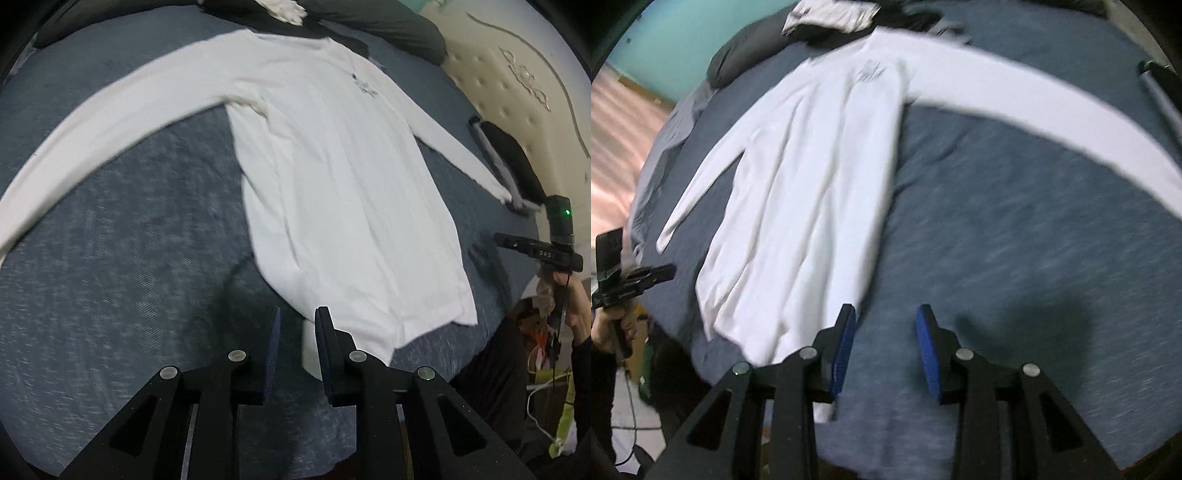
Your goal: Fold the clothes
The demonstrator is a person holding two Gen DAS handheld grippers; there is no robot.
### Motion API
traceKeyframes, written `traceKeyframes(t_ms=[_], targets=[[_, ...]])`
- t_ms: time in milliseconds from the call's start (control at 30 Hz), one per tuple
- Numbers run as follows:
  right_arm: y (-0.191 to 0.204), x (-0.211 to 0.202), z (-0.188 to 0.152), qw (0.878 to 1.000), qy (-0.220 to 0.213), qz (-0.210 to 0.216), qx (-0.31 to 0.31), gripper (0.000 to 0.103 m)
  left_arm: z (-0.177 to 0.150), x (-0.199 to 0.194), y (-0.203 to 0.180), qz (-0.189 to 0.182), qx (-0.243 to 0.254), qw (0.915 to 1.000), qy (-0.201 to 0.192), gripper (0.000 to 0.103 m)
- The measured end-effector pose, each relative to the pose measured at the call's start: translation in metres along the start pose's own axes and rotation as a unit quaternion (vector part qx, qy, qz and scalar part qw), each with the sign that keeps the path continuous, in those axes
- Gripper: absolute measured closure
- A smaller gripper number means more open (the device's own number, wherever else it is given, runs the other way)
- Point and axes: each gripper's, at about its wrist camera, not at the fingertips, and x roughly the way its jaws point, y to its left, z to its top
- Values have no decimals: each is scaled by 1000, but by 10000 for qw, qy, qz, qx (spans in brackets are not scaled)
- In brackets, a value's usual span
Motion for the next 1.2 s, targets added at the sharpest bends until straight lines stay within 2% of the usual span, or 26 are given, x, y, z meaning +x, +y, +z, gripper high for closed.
traceKeyframes(t_ms=[100,333,533,567,633,733,867,1200], targets=[[12,18,-9,9997,205,128,28,63,-5,7,-9,6,144,9999,81,82],[17,46,-25,9978,550,272,259,62,-13,16,-18,-53,264,9995,193,81],[13,56,-30,9964,507,492,476,63,-15,10,-17,-69,290,9994,172,81],[13,57,-30,9964,500,500,457,65,-15,10,-17,-68,288,9994,162,81],[14,58,-30,9964,477,547,431,83,-16,9,-17,-70,273,9995,144,80],[16,55,-30,9968,405,583,355,99,-17,9,-17,-72,265,9995,135,80],[19,38,-30,9976,216,628,187,101,-17,10,-15,-73,247,9996,142,80],[-7,-16,-26,9980,-352,448,280,101,-15,31,-17,-121,139,9995,269,79]])
